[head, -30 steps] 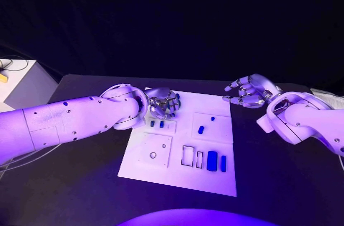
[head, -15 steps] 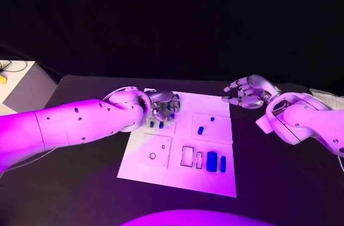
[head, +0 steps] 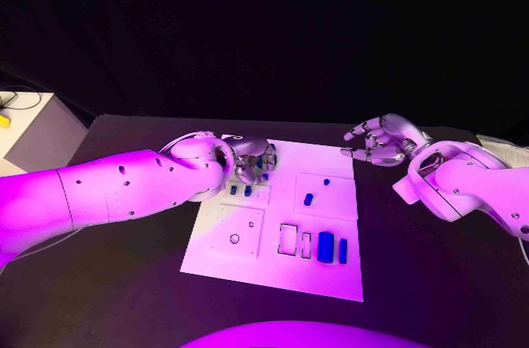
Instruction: Assemble the parts on the task board
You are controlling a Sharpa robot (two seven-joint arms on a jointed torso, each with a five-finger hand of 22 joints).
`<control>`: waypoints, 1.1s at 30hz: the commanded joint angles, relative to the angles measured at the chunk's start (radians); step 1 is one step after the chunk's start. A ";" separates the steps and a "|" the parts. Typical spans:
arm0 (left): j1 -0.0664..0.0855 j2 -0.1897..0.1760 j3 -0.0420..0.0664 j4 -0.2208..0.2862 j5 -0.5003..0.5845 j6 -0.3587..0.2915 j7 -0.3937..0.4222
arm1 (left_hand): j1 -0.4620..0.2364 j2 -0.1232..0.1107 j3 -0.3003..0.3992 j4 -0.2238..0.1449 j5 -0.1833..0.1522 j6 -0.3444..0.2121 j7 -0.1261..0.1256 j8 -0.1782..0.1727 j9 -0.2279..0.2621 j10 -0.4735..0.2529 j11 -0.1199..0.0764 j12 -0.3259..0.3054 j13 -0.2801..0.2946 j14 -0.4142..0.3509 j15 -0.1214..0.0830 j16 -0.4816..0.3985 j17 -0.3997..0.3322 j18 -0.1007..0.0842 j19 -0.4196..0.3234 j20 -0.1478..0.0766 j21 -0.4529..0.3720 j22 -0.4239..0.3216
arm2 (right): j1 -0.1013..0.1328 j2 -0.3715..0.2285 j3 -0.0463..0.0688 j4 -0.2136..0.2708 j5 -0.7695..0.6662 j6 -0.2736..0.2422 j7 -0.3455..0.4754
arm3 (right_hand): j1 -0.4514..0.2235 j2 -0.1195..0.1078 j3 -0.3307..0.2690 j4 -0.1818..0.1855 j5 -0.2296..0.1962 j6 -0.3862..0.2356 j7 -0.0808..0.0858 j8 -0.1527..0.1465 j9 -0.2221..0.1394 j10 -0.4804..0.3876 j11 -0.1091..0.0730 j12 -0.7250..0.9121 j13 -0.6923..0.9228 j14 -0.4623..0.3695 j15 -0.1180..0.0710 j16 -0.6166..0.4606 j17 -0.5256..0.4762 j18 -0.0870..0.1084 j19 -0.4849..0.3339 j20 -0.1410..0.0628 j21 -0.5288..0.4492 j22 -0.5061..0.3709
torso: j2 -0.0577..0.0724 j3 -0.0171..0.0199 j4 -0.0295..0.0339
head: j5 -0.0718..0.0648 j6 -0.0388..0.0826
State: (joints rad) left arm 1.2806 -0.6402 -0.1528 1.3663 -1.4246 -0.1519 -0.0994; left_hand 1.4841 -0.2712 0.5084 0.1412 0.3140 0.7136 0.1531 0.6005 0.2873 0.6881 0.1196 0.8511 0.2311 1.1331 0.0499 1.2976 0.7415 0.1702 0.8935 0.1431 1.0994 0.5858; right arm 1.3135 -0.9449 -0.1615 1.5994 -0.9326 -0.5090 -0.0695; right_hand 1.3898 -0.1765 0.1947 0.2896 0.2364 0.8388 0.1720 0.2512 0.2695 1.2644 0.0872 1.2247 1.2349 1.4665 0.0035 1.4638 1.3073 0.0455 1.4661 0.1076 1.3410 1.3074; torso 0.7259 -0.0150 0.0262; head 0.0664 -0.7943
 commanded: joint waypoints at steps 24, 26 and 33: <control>-0.006 0.025 0.001 -0.026 -0.011 0.085 -0.029 | 0.005 0.026 0.052 -0.025 -0.008 0.101 -0.006 -0.057 -0.043 0.092 -0.021 -0.009 -0.045 0.053 -0.018 0.065 0.056 0.016 0.008 -0.012 0.045 0.023 | -0.001 0.000 0.000 0.003 -0.012 0.002 0.011 | -0.004 0.007 0.004 0.000 0.005 -0.009 0.000 0.006 -0.001 -0.003 -0.001 -0.001 0.001 0.054 0.006 -0.002 0.104 0.007 -0.001 0.006 0.000 0.134 | -0.002 -0.0007 0.0002 | -0.003 -0.011; -0.006 0.025 0.001 -0.026 -0.009 0.081 -0.025 | 0.003 0.030 0.059 -0.029 -0.009 0.113 -0.007 -0.064 -0.045 0.110 -0.026 -0.015 -0.052 0.067 -0.023 0.076 0.071 0.016 0.010 -0.016 0.053 0.027 | -0.001 0.000 0.000 0.004 -0.012 0.002 0.011 | -0.004 0.007 0.004 0.000 0.005 -0.009 0.000 0.006 -0.001 -0.003 -0.001 -0.001 0.001 0.054 0.006 -0.002 0.104 0.007 -0.001 0.006 0.000 0.134 | -0.003 -0.0007 0.0003 | -0.002 -0.011; -0.007 0.026 0.001 -0.027 0.010 0.068 -0.009 | -0.010 0.042 0.076 -0.037 -0.013 0.147 -0.010 -0.092 -0.045 0.163 -0.040 -0.051 -0.078 0.102 -0.036 0.098 0.102 0.016 0.017 -0.027 0.072 0.036 | -0.001 0.000 0.000 0.004 -0.012 0.002 0.011 | -0.004 0.007 0.005 0.000 0.005 -0.009 0.000 0.006 -0.001 -0.003 -0.001 -0.001 0.000 0.054 0.006 -0.002 0.104 0.007 -0.001 0.005 -0.001 0.133 | -0.002 -0.0005 0.0010 | -0.001 -0.012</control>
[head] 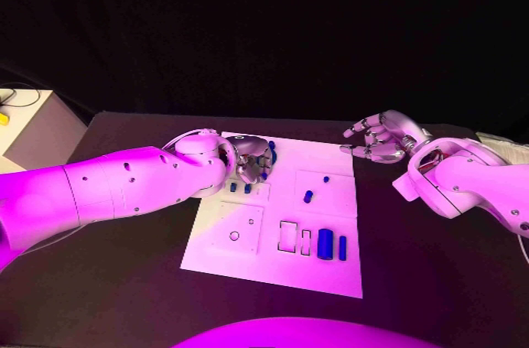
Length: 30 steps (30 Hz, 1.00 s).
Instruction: Assemble the parts on the task board
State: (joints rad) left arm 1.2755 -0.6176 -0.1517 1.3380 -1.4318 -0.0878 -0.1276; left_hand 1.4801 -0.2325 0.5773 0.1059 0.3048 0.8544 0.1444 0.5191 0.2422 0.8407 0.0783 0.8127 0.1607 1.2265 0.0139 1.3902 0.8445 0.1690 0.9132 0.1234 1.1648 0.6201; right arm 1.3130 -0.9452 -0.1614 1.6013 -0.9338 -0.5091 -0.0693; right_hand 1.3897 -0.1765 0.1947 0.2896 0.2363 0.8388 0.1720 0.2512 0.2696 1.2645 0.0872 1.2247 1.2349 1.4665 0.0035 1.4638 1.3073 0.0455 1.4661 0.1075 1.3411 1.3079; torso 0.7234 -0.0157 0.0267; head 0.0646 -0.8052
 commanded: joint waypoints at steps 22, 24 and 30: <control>-0.008 -0.026 0.008 0.023 0.084 -0.094 0.081 | -0.024 0.018 0.024 -0.024 -0.002 0.092 -0.013 -0.038 0.024 0.104 -0.017 -0.086 -0.042 0.067 -0.017 0.028 0.053 0.017 0.020 -0.020 0.019 0.003 | -0.001 0.000 0.000 0.000 -0.011 0.002 0.011 | -0.004 0.007 0.005 0.000 0.005 -0.009 0.000 0.006 -0.002 -0.003 -0.001 -0.001 0.000 0.054 0.006 -0.002 0.104 0.007 -0.001 0.005 -0.001 0.133 | 0.000 0.0004 -0.0007 | 0.002 0.004; -0.008 -0.036 0.018 0.033 0.099 -0.099 0.084 | -0.026 0.018 0.025 -0.025 -0.003 0.095 -0.013 -0.042 0.025 0.108 -0.017 -0.092 -0.044 0.069 -0.017 0.029 0.054 0.017 0.022 -0.021 0.019 0.003 | -0.001 0.000 0.000 0.000 -0.011 0.003 0.010 | -0.004 0.007 0.005 0.000 0.005 -0.009 0.000 0.006 -0.002 -0.003 -0.001 -0.001 0.000 0.054 0.006 -0.002 0.104 0.007 -0.001 0.005 -0.001 0.133 | -0.001 0.0004 -0.0003 | 0.002 0.006; -0.008 -0.070 0.052 0.066 0.128 -0.098 0.083 | -0.027 0.017 0.027 -0.027 -0.003 0.098 -0.013 -0.046 0.027 0.114 -0.017 -0.099 -0.046 0.070 -0.017 0.029 0.054 0.017 0.023 -0.022 0.019 0.002 | -0.002 -0.001 0.000 -0.001 -0.011 0.003 0.009 | -0.004 0.007 0.005 0.000 0.005 -0.009 0.000 0.006 -0.002 -0.003 -0.001 -0.001 0.000 0.054 0.006 -0.002 0.104 0.007 -0.001 0.005 -0.001 0.133 | -0.002 0.0008 0.0016 | 0.003 0.010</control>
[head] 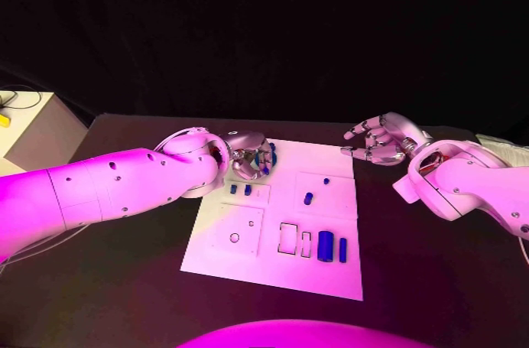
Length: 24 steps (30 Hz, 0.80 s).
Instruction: Assemble the parts on the task board
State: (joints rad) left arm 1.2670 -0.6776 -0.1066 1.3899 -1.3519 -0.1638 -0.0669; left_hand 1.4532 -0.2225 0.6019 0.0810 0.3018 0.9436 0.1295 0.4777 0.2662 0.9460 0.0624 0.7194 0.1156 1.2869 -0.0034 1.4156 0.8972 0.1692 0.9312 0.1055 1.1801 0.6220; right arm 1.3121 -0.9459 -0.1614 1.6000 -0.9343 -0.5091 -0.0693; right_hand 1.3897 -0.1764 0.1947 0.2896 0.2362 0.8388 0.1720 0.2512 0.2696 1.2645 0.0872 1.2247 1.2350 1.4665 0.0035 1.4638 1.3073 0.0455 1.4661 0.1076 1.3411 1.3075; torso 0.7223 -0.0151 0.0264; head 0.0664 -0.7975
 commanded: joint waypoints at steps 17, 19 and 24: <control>0.001 -0.086 0.035 0.031 0.064 0.069 -0.017 | -0.010 0.005 0.001 -0.003 0.000 0.019 -0.001 -0.012 0.007 0.021 -0.004 -0.019 -0.005 0.015 -0.002 0.005 0.007 0.016 0.006 -0.004 0.004 -0.001 | -0.003 -0.001 0.000 -0.001 -0.011 0.003 0.007 | -0.004 0.007 0.005 0.000 0.005 -0.009 0.000 0.006 -0.002 -0.003 -0.001 -0.001 0.000 0.054 0.006 -0.002 0.104 0.007 -0.001 0.005 -0.001 0.133 | 0.000 -0.0001 0.0019 | 0.009 0.007; 0.000 -0.087 0.034 0.023 0.060 0.075 -0.022 | -0.011 0.005 0.000 -0.003 0.000 0.020 -0.001 -0.013 0.008 0.022 -0.004 -0.020 -0.005 0.015 -0.002 0.005 0.006 0.016 0.006 -0.005 0.004 -0.001 | -0.003 -0.001 0.000 -0.001 -0.011 0.003 0.008 | -0.004 0.007 0.005 0.000 0.005 -0.009 0.000 0.006 -0.002 -0.003 -0.001 -0.001 0.000 0.054 0.006 -0.002 0.104 0.007 -0.001 0.005 -0.001 0.133 | 0.001 -0.0010 0.0004 | 0.011 0.006; -0.007 -0.086 0.032 0.010 0.051 0.078 -0.029 | -0.013 0.005 0.000 -0.003 0.000 0.021 -0.001 -0.014 0.008 0.023 -0.003 -0.022 -0.006 0.015 -0.001 0.005 0.005 0.016 0.006 -0.005 0.003 -0.001 | -0.004 -0.001 0.000 -0.001 -0.012 0.003 0.008 | -0.004 0.007 0.005 0.000 0.005 -0.009 0.000 0.006 -0.002 -0.003 -0.001 -0.001 0.000 0.054 0.006 -0.002 0.104 0.007 -0.001 0.005 -0.001 0.133 | 0.001 -0.0016 0.0005 | 0.011 0.007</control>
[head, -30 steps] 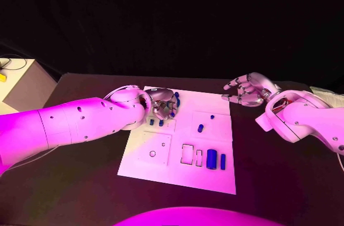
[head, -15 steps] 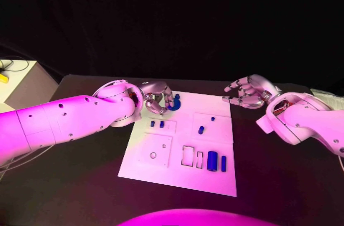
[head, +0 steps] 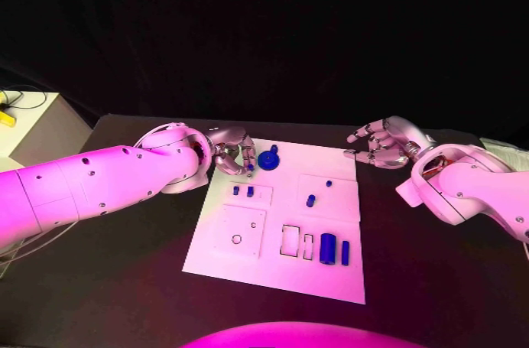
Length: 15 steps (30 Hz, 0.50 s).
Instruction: Assemble the parts on the task board
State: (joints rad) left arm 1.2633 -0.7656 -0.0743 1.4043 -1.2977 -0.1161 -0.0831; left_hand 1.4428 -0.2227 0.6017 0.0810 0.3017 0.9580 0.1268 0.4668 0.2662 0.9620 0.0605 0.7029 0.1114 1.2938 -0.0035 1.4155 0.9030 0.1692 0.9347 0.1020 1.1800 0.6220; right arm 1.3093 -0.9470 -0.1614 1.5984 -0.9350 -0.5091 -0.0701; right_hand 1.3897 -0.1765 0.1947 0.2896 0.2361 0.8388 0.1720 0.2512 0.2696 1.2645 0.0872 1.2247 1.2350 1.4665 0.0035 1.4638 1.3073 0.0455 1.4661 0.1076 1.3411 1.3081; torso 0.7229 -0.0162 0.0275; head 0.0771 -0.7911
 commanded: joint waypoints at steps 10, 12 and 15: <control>-0.012 0.015 -0.004 -0.027 -0.011 0.045 -0.018 | -0.003 0.005 0.000 -0.003 0.001 0.007 0.001 -0.004 0.009 0.007 -0.002 -0.007 -0.002 0.008 -0.001 0.005 -0.001 0.016 0.003 -0.001 0.003 -0.001 | -0.002 0.000 0.000 0.000 -0.012 0.003 0.009 | -0.004 0.007 0.005 0.000 0.005 -0.009 0.000 0.006 -0.002 -0.003 -0.001 -0.001 0.000 0.054 0.006 -0.002 0.104 0.007 -0.001 0.005 -0.001 0.132 | 0.001 0.0006 -0.0016 | 0.003 -0.001; -0.013 0.016 -0.004 -0.028 -0.012 0.049 -0.020 | -0.003 0.005 0.000 -0.003 0.001 0.007 0.001 -0.004 0.009 0.007 -0.002 -0.007 -0.002 0.008 -0.001 0.005 -0.001 0.016 0.003 -0.001 0.003 -0.001 | -0.002 0.000 0.000 0.001 -0.012 0.003 0.009 | -0.004 0.007 0.005 0.000 0.005 -0.009 0.000 0.006 -0.002 -0.003 -0.001 -0.001 0.000 0.054 0.006 -0.002 0.104 0.007 -0.001 0.005 -0.001 0.132 | 0.001 0.0008 -0.0014 | 0.003 -0.001; -0.016 0.017 -0.005 -0.029 -0.012 0.053 -0.022 | -0.003 0.005 0.000 -0.003 0.001 0.007 0.001 -0.004 0.009 0.007 -0.002 -0.007 -0.002 0.008 -0.001 0.005 -0.001 0.016 0.003 -0.001 0.003 -0.001 | -0.003 0.000 0.000 0.001 -0.012 0.003 0.009 | -0.004 0.007 0.005 0.000 0.005 -0.009 0.000 0.006 -0.002 -0.003 -0.001 -0.001 0.000 0.054 0.006 -0.002 0.104 0.007 -0.001 0.005 -0.001 0.132 | 0.002 0.0004 -0.0009 | 0.002 -0.002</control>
State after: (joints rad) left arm 1.2486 -0.7513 -0.0791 1.3742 -1.3031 -0.0864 -0.0996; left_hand 1.4428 -0.2228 0.6016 0.0811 0.3016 0.9576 0.1266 0.4610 0.2663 0.9619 0.0607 0.6991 0.1104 1.2938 -0.0035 1.4155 0.9029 0.1692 0.9346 0.1020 1.1801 0.6220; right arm 1.3074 -0.9471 -0.1615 1.5982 -0.9358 -0.5091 -0.0701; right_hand 1.3897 -0.1765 0.1947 0.2896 0.2361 0.8388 0.1720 0.2512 0.2689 1.2645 0.0872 1.2247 1.2350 1.4665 0.0035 1.4638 1.3081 0.0455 1.4661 0.1075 1.3411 1.3079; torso 0.7242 -0.0156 0.0261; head 0.0801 -0.7919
